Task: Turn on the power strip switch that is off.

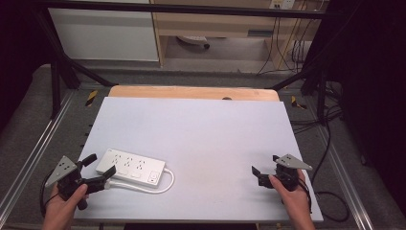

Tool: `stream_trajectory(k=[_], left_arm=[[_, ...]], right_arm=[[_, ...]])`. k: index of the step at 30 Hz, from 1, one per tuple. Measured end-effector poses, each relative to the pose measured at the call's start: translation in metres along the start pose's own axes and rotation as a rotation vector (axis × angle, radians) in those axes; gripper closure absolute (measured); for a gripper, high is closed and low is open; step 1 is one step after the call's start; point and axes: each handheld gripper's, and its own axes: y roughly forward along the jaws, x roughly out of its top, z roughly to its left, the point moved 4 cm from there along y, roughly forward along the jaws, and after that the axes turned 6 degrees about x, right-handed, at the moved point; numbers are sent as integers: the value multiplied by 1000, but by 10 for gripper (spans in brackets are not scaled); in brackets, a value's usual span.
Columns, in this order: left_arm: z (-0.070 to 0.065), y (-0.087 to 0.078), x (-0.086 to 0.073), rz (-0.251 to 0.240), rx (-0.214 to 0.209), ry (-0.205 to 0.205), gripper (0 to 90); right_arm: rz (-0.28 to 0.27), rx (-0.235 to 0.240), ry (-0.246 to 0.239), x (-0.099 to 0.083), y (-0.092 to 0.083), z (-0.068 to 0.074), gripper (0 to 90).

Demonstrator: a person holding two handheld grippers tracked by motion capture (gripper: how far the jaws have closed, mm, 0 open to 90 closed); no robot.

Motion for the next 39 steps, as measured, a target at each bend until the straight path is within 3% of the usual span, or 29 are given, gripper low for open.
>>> stream_trajectory(k=[29,39], left_arm=[[-5,-14,11,-65,7,-3,75],[-6,-17,16,-84,9,29,87]], right_arm=[[-4,-16,-15,2,-2,-1,42],[-10,-19,-23,3,-3,-1,42]])
